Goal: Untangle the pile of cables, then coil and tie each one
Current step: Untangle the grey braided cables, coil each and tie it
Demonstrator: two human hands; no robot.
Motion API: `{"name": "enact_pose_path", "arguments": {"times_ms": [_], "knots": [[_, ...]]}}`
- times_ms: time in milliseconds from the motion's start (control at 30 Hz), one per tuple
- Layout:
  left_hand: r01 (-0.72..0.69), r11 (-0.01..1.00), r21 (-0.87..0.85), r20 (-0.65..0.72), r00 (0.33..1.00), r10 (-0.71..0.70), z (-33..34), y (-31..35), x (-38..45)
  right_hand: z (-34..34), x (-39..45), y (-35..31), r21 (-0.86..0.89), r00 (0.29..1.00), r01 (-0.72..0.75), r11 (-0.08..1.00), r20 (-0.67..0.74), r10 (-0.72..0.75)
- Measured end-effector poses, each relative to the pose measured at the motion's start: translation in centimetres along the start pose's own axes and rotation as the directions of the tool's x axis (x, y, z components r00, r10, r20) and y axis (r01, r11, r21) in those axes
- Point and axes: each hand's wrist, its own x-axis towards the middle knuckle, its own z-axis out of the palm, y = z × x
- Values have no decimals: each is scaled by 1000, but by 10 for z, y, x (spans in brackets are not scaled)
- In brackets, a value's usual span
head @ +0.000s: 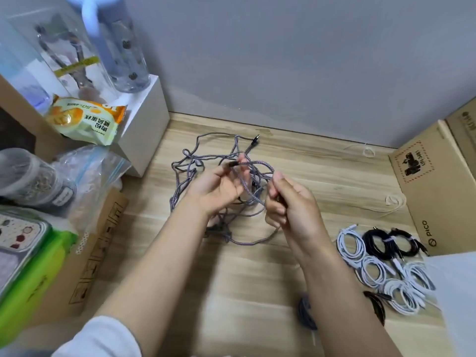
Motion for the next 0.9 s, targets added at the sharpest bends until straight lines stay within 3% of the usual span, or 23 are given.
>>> {"name": "enact_pose_path", "arguments": {"times_ms": [133, 267, 367, 467, 600, 767, 900], "knots": [[-58, 990, -131, -79, 996, 48, -3, 13, 8, -23, -23, -11, -155, 992, 19, 988, -121, -38], [-120, 990, -68, -130, 985, 110, -2, 12, 7, -34, -26, -7, -376, 958, 74, 924, -232, -171], [-115, 985, 130, -92, 988, 127, 0, 8, 0, -33, -18, 5, -656, 914, 140, 742, -203, -352], [-129, 906, 403, 27, 991, 129, 3, -2, -10, -23, -5, 16, -754, 901, 189, 629, -121, -416], [-193, 824, 533, 147, 980, 134, 11, -17, -22, -8, 10, 24, -668, 934, 255, 700, -18, -357], [-258, 745, 615, 180, 966, 186, 17, -23, -23, -3, 18, 21, -558, 954, 123, 821, -163, -253], [-255, 753, 606, 189, 966, 174, 17, -23, -18, 3, 20, 13, -245, 979, 61, 967, -176, -106]]}}
